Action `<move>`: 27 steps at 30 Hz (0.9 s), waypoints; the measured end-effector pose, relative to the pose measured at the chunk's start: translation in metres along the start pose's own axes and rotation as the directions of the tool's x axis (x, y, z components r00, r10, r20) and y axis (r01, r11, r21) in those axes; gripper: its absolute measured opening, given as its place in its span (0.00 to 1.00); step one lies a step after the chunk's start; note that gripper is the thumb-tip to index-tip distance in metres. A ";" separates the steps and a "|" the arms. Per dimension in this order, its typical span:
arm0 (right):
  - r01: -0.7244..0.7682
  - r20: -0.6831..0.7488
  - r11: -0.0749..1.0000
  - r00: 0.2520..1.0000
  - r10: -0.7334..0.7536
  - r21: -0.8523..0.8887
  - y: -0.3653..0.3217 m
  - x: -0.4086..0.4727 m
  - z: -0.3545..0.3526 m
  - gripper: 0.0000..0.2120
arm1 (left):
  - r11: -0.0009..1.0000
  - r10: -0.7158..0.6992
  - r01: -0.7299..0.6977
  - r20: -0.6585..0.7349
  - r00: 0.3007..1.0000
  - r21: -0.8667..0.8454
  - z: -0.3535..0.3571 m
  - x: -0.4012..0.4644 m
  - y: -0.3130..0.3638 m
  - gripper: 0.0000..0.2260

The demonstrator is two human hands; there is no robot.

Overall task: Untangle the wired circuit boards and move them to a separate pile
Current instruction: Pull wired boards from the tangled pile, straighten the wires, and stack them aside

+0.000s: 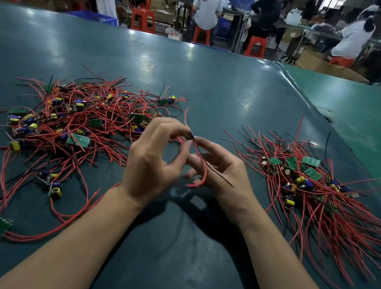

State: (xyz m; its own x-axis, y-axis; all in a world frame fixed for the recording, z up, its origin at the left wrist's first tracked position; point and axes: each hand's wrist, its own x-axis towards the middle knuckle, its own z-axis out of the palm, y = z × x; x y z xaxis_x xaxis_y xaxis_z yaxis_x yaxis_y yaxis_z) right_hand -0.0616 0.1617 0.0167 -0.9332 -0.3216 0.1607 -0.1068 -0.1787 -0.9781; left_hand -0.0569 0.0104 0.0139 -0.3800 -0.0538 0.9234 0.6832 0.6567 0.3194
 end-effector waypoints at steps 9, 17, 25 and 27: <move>0.061 -0.253 0.982 0.967 -0.013 0.180 -0.008 0.003 -0.010 0.07 | 0.953 -0.168 0.230 0.287 0.943 -0.197 0.004 -0.006 0.001 0.03; -0.006 -0.225 0.990 0.974 0.039 0.144 -0.011 0.000 -0.009 0.05 | 0.549 -0.525 0.699 0.461 0.715 -0.458 0.009 -0.002 0.011 0.11; -0.042 -0.186 0.990 0.980 0.067 0.135 -0.008 0.001 -0.011 0.08 | 0.431 -0.638 0.780 0.458 0.619 -0.453 0.010 0.000 0.004 0.04; -0.067 -0.203 0.997 0.976 0.075 0.050 -0.005 0.002 -0.010 0.09 | 0.305 -0.732 0.799 0.410 0.545 -0.518 0.011 0.003 0.001 0.03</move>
State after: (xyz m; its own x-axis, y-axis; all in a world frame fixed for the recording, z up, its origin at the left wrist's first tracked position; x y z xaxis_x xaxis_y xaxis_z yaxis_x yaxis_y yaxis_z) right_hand -0.0663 0.1709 0.0212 -0.9887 -0.1390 0.0564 -0.0273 -0.2027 -0.9789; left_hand -0.0642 0.0191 0.0142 -0.9624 -0.2017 0.1822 0.2278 -0.2326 0.9455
